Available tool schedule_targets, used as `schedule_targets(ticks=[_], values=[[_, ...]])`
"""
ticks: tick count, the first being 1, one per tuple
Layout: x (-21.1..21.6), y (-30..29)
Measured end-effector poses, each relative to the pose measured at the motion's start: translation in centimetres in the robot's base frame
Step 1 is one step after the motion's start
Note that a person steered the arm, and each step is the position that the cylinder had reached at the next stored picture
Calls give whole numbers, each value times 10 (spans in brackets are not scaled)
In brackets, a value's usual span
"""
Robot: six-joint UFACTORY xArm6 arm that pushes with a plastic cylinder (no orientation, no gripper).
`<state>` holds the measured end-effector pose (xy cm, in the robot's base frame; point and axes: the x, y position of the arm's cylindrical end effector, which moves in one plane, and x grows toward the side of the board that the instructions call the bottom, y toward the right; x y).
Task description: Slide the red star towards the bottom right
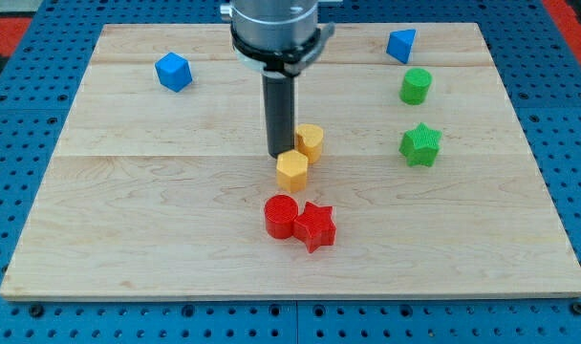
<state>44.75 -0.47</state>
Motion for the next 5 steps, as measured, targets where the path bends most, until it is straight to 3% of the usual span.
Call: schedule_targets(ticks=[1, 3, 5], values=[[10, 25], [21, -11], [78, -51]])
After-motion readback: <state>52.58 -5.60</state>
